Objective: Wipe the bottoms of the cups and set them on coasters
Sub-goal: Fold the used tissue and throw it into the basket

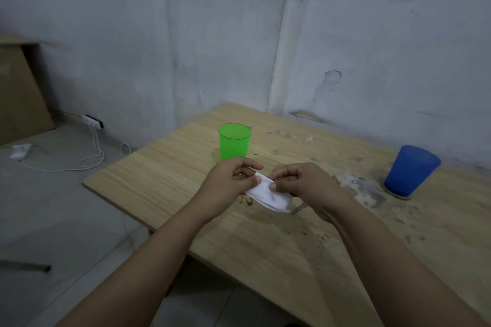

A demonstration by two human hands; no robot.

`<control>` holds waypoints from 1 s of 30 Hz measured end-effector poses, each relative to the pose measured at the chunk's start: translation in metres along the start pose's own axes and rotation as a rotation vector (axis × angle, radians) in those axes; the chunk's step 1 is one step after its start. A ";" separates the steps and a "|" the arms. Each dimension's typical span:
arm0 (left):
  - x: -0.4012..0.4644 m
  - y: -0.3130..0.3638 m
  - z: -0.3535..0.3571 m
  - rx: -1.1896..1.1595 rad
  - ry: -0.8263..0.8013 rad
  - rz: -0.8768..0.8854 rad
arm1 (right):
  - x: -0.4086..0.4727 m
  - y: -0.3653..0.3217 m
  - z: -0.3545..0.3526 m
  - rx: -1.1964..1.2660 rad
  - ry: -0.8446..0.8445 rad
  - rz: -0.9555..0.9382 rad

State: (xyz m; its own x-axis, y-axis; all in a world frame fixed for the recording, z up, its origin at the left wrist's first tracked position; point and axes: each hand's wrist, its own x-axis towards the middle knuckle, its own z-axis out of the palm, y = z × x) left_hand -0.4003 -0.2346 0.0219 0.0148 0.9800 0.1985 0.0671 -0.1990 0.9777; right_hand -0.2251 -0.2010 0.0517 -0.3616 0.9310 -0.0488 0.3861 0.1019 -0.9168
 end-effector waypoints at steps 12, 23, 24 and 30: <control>-0.001 -0.061 -0.036 0.891 0.139 0.102 | 0.062 0.015 0.011 -0.563 0.412 -0.154; 0.008 -0.072 -0.033 1.006 0.134 -0.021 | 0.094 0.039 0.069 -1.071 0.176 -0.231; 0.009 -0.072 -0.033 1.002 0.135 -0.017 | 0.093 0.038 0.070 -1.075 0.160 -0.222; 0.007 -0.069 -0.032 0.987 0.062 -0.034 | 0.068 0.035 0.060 -1.025 -0.091 -0.323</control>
State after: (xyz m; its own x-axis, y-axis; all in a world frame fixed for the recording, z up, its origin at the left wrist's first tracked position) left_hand -0.4367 -0.2142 -0.0422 -0.0531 0.9778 0.2026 0.8685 -0.0549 0.4926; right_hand -0.2876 -0.1549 -0.0074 -0.6193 0.7822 0.0682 0.7726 0.6225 -0.1246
